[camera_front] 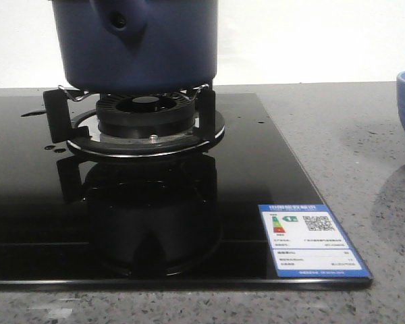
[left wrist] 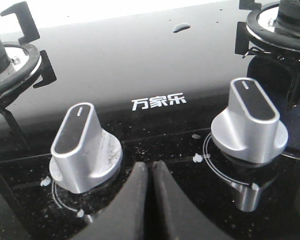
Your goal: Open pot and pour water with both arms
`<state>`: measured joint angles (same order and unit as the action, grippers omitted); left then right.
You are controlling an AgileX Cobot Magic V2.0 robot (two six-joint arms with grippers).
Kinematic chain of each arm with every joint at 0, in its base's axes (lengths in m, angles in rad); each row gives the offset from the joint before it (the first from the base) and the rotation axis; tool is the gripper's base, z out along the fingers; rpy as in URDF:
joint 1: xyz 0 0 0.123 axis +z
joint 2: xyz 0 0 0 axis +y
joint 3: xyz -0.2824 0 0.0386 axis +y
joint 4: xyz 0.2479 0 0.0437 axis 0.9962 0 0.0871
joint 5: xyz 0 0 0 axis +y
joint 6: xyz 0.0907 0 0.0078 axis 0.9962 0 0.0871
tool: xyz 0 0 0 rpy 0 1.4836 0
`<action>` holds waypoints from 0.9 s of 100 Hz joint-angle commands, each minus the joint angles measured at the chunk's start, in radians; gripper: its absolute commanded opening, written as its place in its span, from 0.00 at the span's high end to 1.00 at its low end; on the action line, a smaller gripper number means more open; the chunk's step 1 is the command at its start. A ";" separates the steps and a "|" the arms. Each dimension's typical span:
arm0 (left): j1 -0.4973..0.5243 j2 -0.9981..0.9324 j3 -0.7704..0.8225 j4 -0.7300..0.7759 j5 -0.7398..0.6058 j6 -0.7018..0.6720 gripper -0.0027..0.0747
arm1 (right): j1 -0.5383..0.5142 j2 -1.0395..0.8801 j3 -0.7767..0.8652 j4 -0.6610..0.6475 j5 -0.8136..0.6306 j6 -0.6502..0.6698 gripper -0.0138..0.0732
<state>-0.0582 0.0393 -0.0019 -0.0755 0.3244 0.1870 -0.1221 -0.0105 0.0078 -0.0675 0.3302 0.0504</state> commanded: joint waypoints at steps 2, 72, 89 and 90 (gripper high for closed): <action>-0.007 0.009 0.033 -0.010 -0.075 -0.010 0.99 | -0.006 -0.017 0.026 -0.011 -0.016 -0.002 0.91; -0.007 0.009 0.033 -0.010 -0.075 -0.010 0.99 | -0.006 -0.017 0.026 -0.021 -0.032 -0.002 0.91; -0.007 0.009 0.033 0.055 -0.088 -0.003 0.99 | -0.006 -0.017 0.026 0.127 -0.254 -0.002 0.91; -0.007 0.009 0.033 0.057 -0.095 -0.003 0.99 | -0.006 -0.017 0.026 0.143 -0.274 -0.002 0.91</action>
<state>-0.0582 0.0393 -0.0019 -0.0538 0.3244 0.1870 -0.1221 -0.0105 0.0078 -0.0271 0.2555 0.0504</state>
